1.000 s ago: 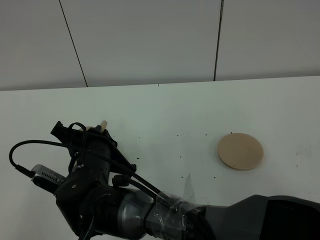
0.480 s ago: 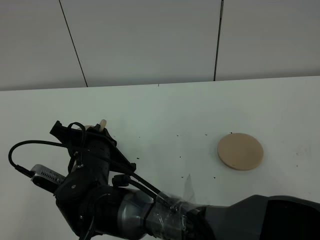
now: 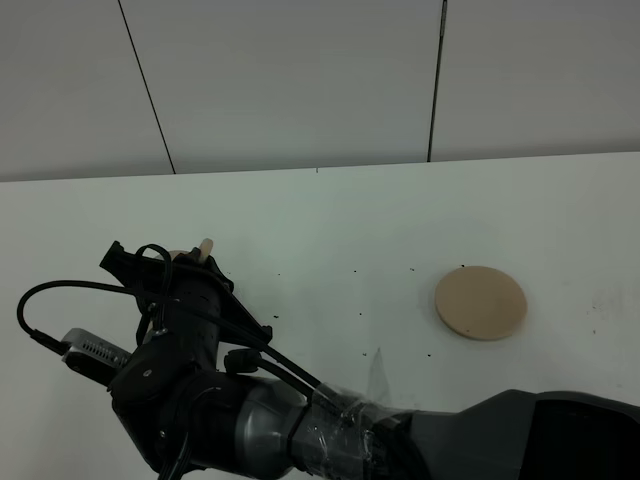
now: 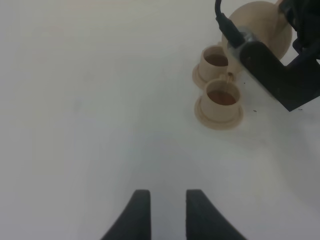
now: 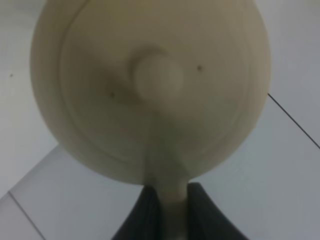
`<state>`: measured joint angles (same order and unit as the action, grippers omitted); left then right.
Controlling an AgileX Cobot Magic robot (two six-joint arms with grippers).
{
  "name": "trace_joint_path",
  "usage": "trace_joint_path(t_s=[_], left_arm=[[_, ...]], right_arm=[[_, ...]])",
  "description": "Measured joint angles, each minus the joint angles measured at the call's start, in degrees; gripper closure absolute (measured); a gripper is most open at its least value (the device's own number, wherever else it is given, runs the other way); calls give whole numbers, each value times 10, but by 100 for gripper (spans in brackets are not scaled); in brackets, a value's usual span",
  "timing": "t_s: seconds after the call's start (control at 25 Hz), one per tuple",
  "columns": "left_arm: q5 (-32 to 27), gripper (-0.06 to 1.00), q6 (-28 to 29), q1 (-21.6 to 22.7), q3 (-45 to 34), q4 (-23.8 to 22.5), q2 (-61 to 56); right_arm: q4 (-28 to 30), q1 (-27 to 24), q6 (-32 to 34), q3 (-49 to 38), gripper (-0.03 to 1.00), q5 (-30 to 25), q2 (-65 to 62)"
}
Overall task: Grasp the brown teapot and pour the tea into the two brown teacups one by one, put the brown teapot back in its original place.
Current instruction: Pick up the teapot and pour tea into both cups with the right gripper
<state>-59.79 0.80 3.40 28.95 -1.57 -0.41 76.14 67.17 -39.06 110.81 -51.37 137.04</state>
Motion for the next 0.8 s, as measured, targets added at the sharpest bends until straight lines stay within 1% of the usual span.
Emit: trace_joint_path(t_s=[0.8], left_arm=[[0, 70, -1, 0, 0, 0, 0]], right_arm=[[1, 0, -1, 0, 87, 0, 0]])
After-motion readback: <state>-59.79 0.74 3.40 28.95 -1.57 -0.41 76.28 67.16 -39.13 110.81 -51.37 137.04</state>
